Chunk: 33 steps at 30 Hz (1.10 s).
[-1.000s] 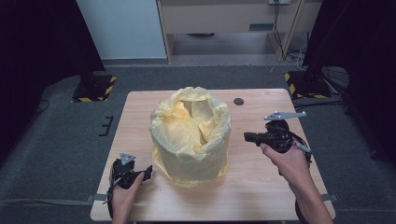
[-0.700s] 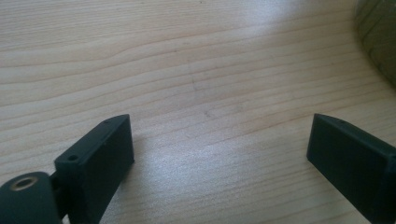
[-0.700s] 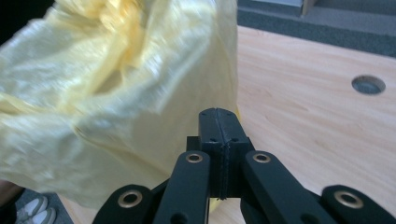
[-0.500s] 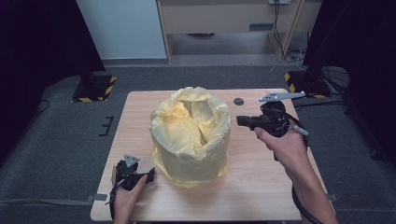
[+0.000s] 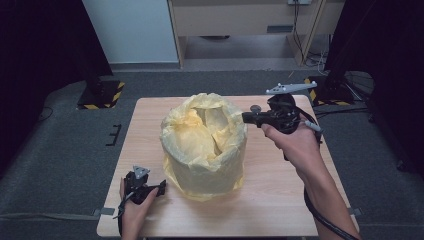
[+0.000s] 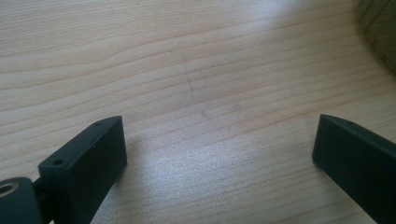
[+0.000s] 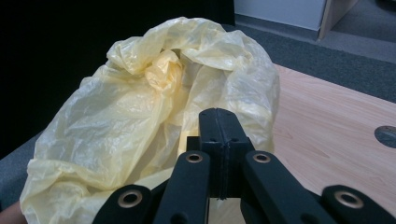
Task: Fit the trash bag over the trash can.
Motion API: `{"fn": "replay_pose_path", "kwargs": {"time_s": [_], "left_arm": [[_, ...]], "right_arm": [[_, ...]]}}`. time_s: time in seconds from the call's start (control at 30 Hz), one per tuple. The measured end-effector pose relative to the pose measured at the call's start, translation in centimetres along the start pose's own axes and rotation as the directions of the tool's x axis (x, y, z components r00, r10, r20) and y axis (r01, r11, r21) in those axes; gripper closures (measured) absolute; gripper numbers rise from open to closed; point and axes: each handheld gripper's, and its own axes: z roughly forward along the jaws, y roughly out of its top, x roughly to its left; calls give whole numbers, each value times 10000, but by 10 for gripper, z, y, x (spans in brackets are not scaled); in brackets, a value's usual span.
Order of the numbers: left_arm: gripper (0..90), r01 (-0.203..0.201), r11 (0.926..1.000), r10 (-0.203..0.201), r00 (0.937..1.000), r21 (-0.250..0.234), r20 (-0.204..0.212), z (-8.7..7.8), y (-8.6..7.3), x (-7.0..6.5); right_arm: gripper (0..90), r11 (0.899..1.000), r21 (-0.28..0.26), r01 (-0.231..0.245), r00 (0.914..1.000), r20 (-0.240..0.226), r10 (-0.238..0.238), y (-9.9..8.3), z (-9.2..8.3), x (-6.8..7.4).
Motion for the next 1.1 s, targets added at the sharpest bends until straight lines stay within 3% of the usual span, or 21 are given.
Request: {"fn": "replay_pose_path", "kwargs": {"time_s": [0.33,0.8,1.1], "left_arm": [[23,16,10000,-16,10000,-11,-26,0,-1,0],[23,12,10000,-12,10000,-5,-25,-1,-1,0],[23,8,10000,-8,10000,-4,-17,-1,-1,0]], "right_arm": [[900,9996,276,-51,9985,-544,66,16,25,12],[900,9976,681,-100,9972,-734,150,30,57,15],[900,9943,1030,259,9942,-1063,-149,44,84,31]]}}
